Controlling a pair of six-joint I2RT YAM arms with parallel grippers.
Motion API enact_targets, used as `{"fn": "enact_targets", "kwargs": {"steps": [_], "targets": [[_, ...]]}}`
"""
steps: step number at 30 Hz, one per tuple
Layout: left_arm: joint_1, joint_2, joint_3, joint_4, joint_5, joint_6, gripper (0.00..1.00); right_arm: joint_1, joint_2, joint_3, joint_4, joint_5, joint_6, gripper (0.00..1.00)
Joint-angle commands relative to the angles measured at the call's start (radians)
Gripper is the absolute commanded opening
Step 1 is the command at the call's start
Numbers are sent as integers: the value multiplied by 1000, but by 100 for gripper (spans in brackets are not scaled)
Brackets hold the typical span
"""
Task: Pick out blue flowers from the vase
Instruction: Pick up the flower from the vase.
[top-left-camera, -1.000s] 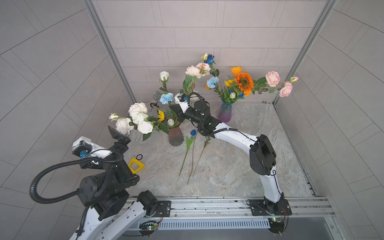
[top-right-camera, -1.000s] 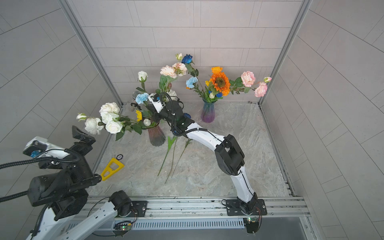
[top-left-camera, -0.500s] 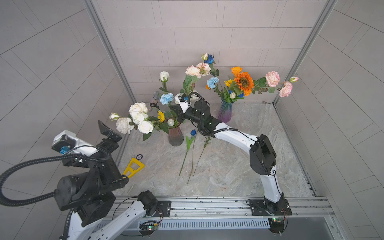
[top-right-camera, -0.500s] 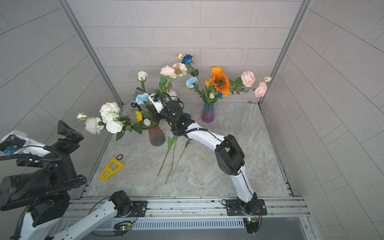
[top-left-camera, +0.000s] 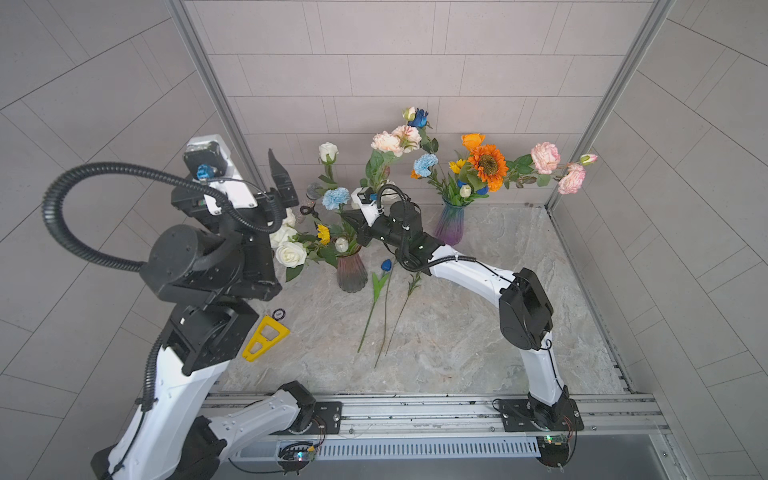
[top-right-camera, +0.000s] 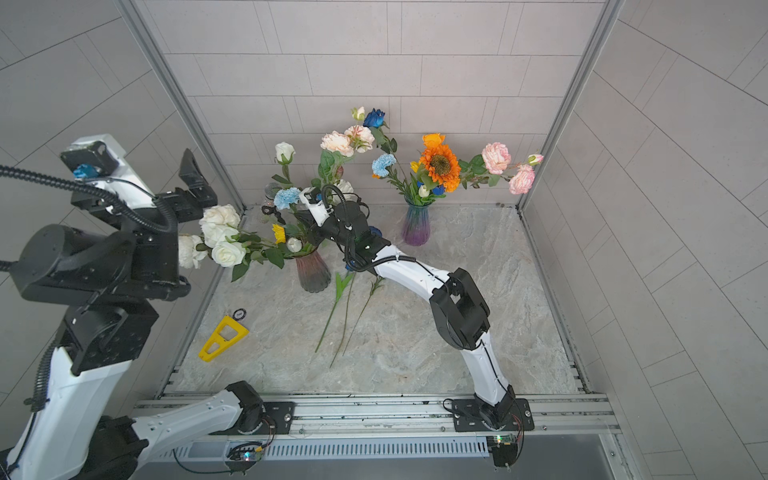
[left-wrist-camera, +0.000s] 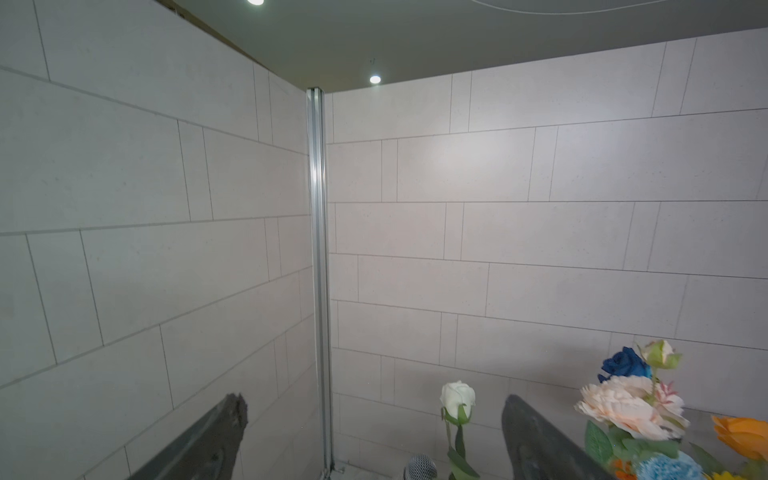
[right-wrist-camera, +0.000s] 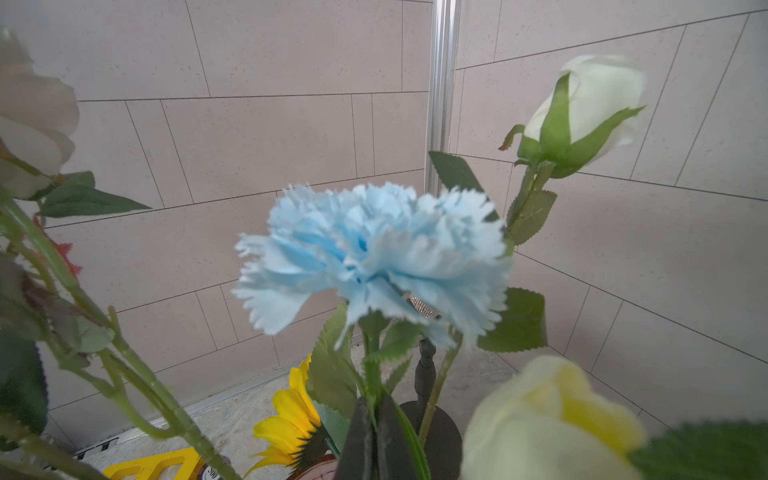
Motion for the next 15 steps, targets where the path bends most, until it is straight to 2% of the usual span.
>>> {"fn": "enact_targets", "kwargs": {"steps": [1, 5, 8, 11, 13, 15], "targets": [[177, 83, 163, -243, 248, -171, 100, -8, -18, -6, 24, -14, -3, 1], [461, 236, 323, -414, 541, -380, 100, -13, -20, -12, 25, -15, -6, 1], [720, 283, 300, -409, 720, -554, 100, -16, -25, -18, 24, -18, -4, 1], [959, 254, 151, -342, 853, -719, 100, -20, -28, -23, 25, -23, -2, 1], [1121, 219, -24, -271, 943, -859, 99, -22, -25, -17, 25, -27, 0, 1], [1263, 166, -262, -130, 1055, -997, 98, -25, -23, -10, 25, -35, 7, 1]]}}
